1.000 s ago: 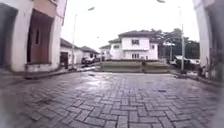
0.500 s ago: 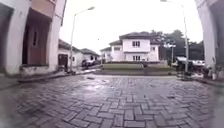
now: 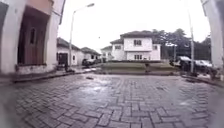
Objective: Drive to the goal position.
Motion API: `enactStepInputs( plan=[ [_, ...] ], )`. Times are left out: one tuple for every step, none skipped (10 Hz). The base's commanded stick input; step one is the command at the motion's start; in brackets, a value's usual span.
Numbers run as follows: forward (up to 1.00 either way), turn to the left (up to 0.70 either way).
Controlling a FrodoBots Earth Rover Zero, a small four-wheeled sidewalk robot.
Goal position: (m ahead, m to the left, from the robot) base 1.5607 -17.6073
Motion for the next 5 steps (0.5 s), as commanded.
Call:
enactStepInputs(
  plan=[
    [0.70,0.00],
    [0.70,0.00],
    [0.70,0.00],
    [0.70,0.00],
    [0.70,0.00]
  ],
)
